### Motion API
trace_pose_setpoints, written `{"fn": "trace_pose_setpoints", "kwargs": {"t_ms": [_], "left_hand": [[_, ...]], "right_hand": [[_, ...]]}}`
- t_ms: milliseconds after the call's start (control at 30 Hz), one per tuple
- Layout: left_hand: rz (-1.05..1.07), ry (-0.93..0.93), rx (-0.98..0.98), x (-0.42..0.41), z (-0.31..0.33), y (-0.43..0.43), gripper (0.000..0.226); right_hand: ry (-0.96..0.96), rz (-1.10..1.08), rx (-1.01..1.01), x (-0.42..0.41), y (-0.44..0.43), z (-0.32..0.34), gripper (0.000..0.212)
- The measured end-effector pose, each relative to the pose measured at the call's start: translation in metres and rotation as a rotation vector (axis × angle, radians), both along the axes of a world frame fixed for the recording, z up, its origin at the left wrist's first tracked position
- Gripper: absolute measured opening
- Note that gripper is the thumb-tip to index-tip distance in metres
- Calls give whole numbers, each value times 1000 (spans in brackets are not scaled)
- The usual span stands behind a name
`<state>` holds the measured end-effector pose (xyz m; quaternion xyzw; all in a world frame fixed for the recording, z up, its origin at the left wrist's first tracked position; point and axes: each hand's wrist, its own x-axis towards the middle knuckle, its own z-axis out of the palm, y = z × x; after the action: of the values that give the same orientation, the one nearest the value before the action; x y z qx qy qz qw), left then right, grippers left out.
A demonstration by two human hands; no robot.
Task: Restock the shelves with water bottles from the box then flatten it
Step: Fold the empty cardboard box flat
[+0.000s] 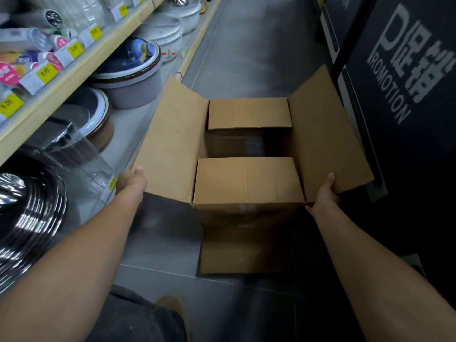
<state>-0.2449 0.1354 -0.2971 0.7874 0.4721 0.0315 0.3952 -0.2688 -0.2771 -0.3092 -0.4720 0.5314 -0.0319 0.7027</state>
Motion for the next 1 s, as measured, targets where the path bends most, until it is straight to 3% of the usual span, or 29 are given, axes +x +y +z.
{"fn": "trace_pose_setpoints", "kwargs": {"t_ms": [100, 300, 433, 600, 733, 867, 1000], "left_hand": [[-106, 149, 237, 3, 0, -3, 50], [-113, 266, 324, 10, -12, -6, 51], [-280, 294, 294, 6, -30, 12, 53], [-290, 341, 206, -4, -28, 15, 59], [-290, 317, 157, -17, -29, 12, 58], [-257, 301, 54, -26, -15, -4, 48], [-364, 459, 14, -30, 5, -10, 26]], "right_hand": [[4, 8, 31, 2, -5, -2, 83], [41, 36, 74, 4, -18, -13, 91], [56, 61, 74, 6, -25, -18, 92], [17, 60, 86, 13, -20, -14, 95], [24, 86, -69, 16, -1, -4, 76], [133, 105, -222, 16, 27, 3, 53], [230, 159, -216, 8, 68, 16, 64]]}}
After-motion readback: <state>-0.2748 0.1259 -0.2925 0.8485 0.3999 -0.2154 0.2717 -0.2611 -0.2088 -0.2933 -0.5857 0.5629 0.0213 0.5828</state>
